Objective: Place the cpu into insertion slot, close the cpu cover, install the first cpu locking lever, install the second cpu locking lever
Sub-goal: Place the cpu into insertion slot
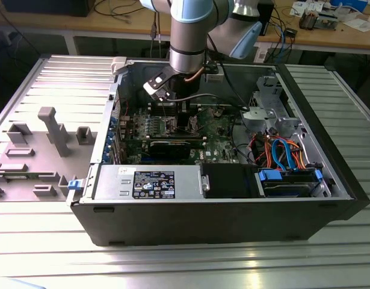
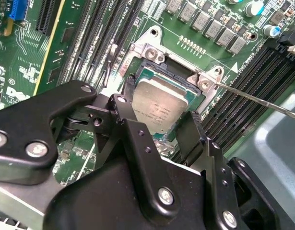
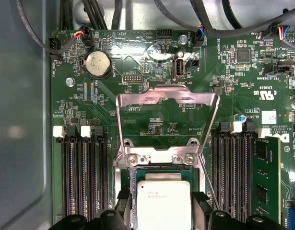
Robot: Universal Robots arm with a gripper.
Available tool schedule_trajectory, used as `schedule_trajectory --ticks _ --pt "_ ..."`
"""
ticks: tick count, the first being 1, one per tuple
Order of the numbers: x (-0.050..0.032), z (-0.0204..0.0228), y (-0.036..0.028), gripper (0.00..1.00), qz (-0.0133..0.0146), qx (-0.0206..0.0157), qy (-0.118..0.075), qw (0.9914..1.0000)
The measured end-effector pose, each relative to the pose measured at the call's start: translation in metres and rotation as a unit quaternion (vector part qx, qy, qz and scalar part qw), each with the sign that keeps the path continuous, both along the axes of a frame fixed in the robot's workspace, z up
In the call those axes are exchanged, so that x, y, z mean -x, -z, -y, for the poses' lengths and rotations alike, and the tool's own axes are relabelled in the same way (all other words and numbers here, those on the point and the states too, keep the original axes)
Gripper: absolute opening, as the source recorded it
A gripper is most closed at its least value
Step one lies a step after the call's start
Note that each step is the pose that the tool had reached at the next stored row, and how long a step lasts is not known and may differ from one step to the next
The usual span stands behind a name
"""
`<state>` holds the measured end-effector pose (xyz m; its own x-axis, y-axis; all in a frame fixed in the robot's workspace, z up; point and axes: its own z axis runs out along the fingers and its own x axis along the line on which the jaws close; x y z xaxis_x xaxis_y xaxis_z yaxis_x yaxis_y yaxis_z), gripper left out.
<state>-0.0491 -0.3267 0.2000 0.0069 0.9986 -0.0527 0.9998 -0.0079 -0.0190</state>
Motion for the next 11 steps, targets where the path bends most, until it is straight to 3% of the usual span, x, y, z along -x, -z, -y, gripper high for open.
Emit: schedule_trajectory --ticks 7,9,11 --pt "-0.003 -0.0003 -0.0015 0.62 0.0 -0.0002 0.0 1.0" --pt "-0.003 -0.0003 -0.005 0.62 0.0 -0.0014 0.0 1.0" --pt "-0.0029 -0.0003 -0.0126 0.62 0.0 -0.003 0.0 1.0"
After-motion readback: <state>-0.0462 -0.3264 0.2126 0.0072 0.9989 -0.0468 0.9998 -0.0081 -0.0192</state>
